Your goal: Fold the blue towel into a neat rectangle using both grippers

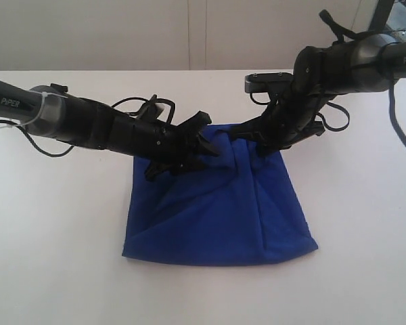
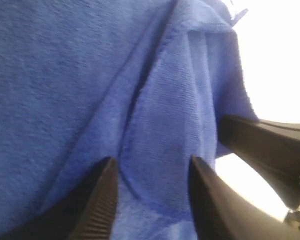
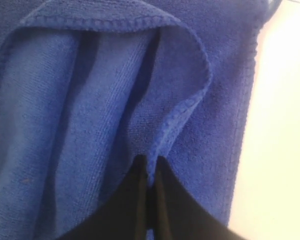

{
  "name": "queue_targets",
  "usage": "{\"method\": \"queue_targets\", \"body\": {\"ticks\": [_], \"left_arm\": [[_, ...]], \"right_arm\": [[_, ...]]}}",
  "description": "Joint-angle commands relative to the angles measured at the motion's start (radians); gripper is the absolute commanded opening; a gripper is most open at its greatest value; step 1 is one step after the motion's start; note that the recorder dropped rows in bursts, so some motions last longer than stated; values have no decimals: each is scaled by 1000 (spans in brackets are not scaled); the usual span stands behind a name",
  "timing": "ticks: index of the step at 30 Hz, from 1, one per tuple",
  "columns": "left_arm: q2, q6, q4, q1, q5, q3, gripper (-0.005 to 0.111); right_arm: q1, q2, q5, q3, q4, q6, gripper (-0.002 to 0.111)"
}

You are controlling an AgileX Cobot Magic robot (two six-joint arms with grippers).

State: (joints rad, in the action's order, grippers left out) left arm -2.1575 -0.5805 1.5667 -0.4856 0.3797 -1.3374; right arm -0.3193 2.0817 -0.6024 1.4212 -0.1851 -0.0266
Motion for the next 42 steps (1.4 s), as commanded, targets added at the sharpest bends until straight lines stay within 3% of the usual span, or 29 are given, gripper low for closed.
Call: {"method": "queue_targets", "body": {"ticks": [1,10,16,20,31,42], "left_arm": [[3,1,-13,-4,1,-2,30],[3,1,-13,-4,5,-2,0],[5,-4,-15,-1,17,-2,0],[28,-83,-33,40,123,-2,0],[203,-99,-383,195,340,-2,0],[432,-88,-651,195,461,-2,0]], "right_arm": [[11,-4,6,-4,-2,3,0],[11,-4,15,-4,-2,3,0],[11,-4,15,-4,-2,3,0],[11,-13,14,-4,-2,3,0],[11,-151,-90,-4,105,3,0],[11,-376,-265,-4,114,-79,0]]}}
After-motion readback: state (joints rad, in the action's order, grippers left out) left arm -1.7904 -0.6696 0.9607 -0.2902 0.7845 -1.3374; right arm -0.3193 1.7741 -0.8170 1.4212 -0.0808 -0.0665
